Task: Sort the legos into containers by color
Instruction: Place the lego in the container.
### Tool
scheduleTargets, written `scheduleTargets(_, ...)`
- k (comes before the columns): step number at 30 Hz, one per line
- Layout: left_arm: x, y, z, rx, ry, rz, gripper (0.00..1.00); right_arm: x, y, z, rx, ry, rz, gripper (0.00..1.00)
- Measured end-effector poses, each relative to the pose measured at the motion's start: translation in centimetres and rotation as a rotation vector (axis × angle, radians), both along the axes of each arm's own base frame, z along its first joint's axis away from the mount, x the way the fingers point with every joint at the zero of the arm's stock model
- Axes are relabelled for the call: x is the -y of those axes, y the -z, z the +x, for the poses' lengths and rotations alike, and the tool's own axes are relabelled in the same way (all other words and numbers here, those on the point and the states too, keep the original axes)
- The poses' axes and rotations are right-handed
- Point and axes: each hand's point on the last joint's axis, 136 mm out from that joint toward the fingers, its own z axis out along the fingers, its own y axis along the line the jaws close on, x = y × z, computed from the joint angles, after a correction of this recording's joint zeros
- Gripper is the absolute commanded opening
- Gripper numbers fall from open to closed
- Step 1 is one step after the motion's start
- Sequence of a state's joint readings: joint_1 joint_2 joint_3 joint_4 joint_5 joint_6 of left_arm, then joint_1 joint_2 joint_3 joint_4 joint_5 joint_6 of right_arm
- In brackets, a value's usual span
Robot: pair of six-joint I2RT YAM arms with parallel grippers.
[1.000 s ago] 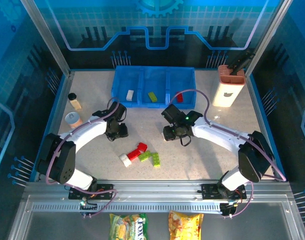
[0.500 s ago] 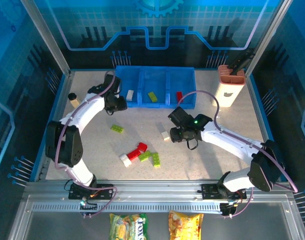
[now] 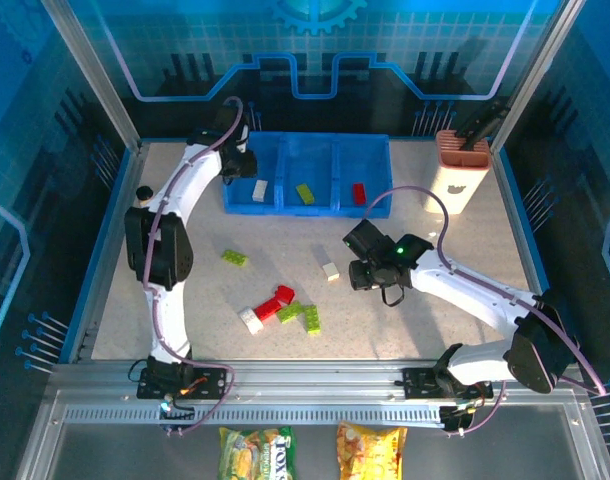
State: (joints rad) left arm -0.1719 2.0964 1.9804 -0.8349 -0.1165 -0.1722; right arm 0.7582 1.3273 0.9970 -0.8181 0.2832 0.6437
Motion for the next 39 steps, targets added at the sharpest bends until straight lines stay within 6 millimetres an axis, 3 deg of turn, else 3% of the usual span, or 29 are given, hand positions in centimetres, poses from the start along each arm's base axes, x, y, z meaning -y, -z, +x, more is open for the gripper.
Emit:
scheduleTargets(6,-0.1,1.7,2.1,-0.003,0.019,0.042,0.35,0.3,0.1,0.0,-0.002,0.012,-0.006,0.45)
scheduleTargets(13,-0.6,5.4,2.6,-0.061,0.033,0.099,0.36,0.3,0.1,0.0,-0.002,0.013,-0.006,0.45)
scheduleTargets(28,-1.0,9.5,0.8,-0.151,0.041,0.122,0.39,0.3,-0.1,0.0,0.001,0.018,0.001,0.45)
scheduleTargets(39,-1.1,11.0,-0.1,-0.189,0.044,0.125,0.43,0.3,-0.1,0.0,0.002,0.018,0.002,0.45)
